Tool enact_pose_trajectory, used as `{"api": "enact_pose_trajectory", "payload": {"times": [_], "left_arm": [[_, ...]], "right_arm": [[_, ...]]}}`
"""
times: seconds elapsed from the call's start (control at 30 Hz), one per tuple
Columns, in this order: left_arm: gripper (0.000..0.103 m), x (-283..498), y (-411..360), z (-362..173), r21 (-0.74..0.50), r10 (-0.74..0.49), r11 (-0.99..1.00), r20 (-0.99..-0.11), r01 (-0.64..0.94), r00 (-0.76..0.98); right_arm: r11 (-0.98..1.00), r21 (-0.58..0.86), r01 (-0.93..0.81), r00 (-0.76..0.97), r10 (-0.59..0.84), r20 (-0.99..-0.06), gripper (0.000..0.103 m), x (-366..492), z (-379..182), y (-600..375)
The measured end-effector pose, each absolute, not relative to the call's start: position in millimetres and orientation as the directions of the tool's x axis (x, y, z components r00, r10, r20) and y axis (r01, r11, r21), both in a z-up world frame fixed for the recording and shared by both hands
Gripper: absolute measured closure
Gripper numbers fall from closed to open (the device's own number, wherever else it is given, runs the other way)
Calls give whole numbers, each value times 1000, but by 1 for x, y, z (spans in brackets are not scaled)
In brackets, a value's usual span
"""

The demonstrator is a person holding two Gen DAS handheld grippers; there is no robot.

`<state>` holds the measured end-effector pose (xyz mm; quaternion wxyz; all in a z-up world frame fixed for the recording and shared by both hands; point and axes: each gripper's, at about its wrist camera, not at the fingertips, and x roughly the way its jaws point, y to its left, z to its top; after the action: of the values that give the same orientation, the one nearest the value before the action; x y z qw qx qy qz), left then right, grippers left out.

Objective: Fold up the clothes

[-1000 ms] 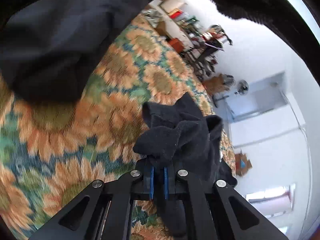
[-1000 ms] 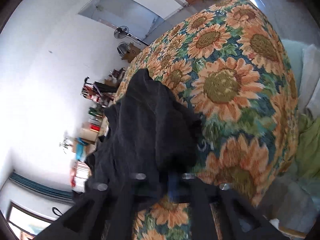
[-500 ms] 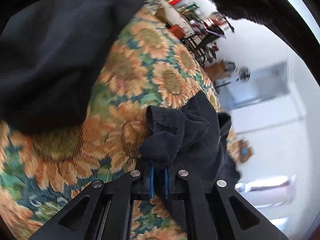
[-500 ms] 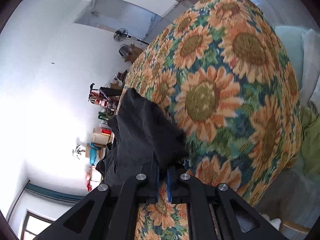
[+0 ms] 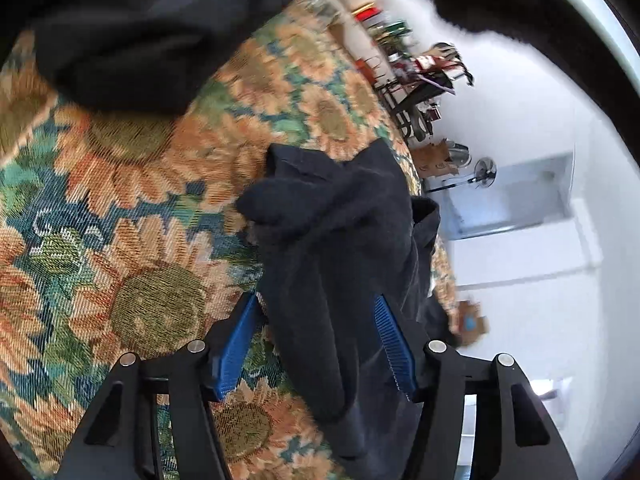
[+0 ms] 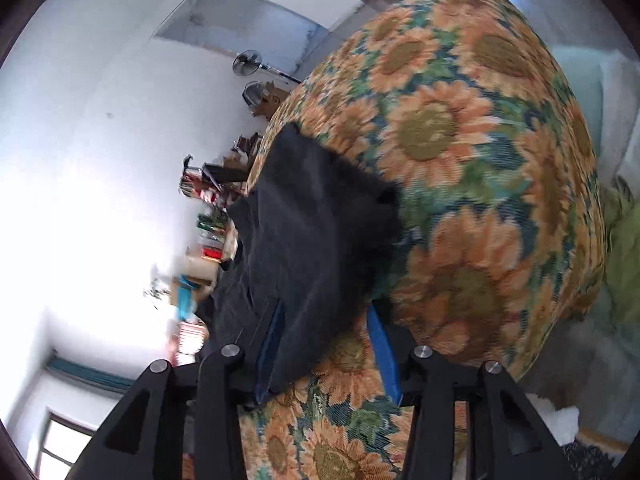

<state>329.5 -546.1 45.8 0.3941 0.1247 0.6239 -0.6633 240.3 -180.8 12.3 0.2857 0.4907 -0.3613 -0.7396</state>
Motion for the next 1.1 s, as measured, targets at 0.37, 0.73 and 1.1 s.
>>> {"api": "enact_pose_trajectory", "payload": {"times": [0.37, 0.73, 1.1], "left_arm": [[97, 335, -586, 30, -751, -275, 111, -652, 651, -706], [88, 338, -562, 34, -743, -300, 166, -665, 649, -684], [31, 328, -557, 49, -726, -412, 206, -673, 657, -614]], "right_arm": [[-575, 816, 66, -354, -778, -519, 99, 212, 5, -185], [-601, 796, 73, -339, -766, -547, 56, 236, 14, -180], [-634, 769, 74, -357, -737, -573, 57, 225, 18, -198]]}}
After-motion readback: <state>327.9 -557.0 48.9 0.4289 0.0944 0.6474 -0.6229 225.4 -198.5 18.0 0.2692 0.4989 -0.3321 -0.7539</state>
